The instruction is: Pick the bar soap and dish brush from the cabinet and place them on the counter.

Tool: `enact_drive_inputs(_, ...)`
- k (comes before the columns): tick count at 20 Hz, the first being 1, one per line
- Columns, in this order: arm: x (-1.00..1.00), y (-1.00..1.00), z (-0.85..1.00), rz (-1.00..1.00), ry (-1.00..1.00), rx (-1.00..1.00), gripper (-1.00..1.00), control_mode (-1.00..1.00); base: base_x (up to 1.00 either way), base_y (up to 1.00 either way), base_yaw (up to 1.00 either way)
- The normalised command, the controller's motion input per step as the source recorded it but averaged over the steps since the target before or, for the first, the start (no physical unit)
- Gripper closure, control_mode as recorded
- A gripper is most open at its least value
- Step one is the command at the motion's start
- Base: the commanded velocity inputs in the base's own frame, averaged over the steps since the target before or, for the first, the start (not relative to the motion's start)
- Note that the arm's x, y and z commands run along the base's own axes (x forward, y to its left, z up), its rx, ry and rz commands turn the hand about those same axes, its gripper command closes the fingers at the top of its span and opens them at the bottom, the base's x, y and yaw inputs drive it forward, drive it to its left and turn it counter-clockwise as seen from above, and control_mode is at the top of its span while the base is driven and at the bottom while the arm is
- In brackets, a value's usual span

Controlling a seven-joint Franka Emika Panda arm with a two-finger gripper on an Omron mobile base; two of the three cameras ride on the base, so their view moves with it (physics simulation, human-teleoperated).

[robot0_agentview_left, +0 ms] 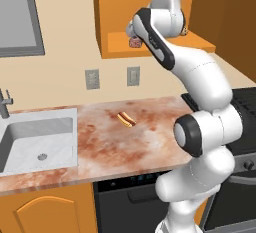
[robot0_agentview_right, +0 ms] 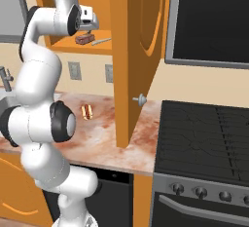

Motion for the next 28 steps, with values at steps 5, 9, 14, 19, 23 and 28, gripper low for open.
enact_drive_inputs(5, 0.15, 0.06, -0.07, -0.07, 0.06, -0.01, -1.00, -1.00, 0.00, 0.00, 0.00)
enact_drive_inputs(9, 0.12, 0.07, -0.06, -0.07, 0.06, -0.01, -1.00, -1.00, 0.00, 0.00, 0.00)
enact_drive_inputs(14, 0.13, 0.01, -0.08, -0.04, 0.02, 0.00, -1.00, -1.00, 0.00, 0.00, 0.00)
enact_drive_inputs(19, 0.20, 0.00, -0.10, -0.03, 0.02, 0.00, -1.00, -1.00, 0.00, 0.00, 0.00)
enact_drive_inputs(23, 0.13, 0.00, -0.11, -0.04, 0.03, 0.00, -1.00, -1.00, 0.00, 0.00, 0.00)
enact_drive_inputs(28, 0.05, 0.00, -0.09, -0.03, 0.02, 0.00, -1.00, -1.00, 0.00, 0.00, 0.00)
